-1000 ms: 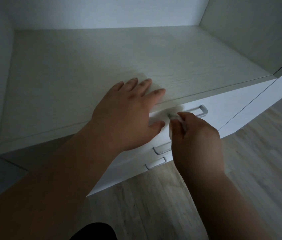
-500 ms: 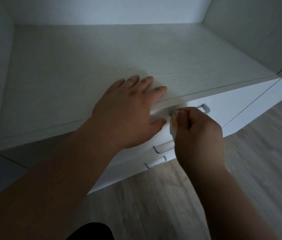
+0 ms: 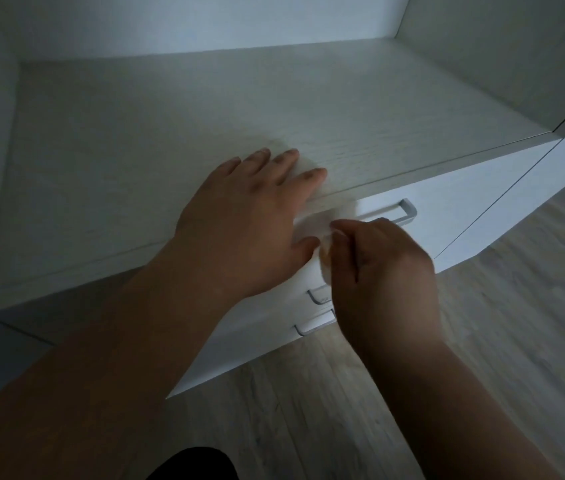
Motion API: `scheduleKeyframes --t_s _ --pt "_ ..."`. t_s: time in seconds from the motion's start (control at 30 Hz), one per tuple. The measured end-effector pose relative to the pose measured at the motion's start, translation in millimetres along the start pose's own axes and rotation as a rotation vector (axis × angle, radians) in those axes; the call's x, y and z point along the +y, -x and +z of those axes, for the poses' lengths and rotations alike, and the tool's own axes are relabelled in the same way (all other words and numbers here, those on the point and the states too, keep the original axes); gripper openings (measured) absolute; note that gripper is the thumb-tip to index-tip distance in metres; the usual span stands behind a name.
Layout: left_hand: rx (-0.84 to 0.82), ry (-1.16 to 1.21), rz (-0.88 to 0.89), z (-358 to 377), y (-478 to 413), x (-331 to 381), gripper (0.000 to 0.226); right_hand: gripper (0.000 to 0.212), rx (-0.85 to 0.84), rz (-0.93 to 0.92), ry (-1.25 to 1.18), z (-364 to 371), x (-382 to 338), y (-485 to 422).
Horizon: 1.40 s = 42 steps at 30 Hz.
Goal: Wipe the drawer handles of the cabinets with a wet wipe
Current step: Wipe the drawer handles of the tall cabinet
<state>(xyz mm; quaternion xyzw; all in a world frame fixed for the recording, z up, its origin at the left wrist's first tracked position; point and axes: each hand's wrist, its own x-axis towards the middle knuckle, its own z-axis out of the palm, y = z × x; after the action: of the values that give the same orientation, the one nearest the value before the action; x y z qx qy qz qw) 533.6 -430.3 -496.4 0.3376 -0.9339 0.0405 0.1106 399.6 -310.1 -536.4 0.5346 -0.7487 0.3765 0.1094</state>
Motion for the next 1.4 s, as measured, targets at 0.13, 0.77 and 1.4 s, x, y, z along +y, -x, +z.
scheduleKeyframes --t_s 0.13,0.77,1.4 --pt "-0.010 0.012 0.004 0 0 -1 0.080 0.017 0.085 0.019 -0.150 -2 0 0" --pt "0.030 0.015 0.029 3 0 -3 0.077 0.016 0.217 -0.110 -0.157 18 8 21" --pt "0.093 -0.012 0.029 4 0 1 0.083 0.016 -0.198 0.410 -0.459 -5 58 61"
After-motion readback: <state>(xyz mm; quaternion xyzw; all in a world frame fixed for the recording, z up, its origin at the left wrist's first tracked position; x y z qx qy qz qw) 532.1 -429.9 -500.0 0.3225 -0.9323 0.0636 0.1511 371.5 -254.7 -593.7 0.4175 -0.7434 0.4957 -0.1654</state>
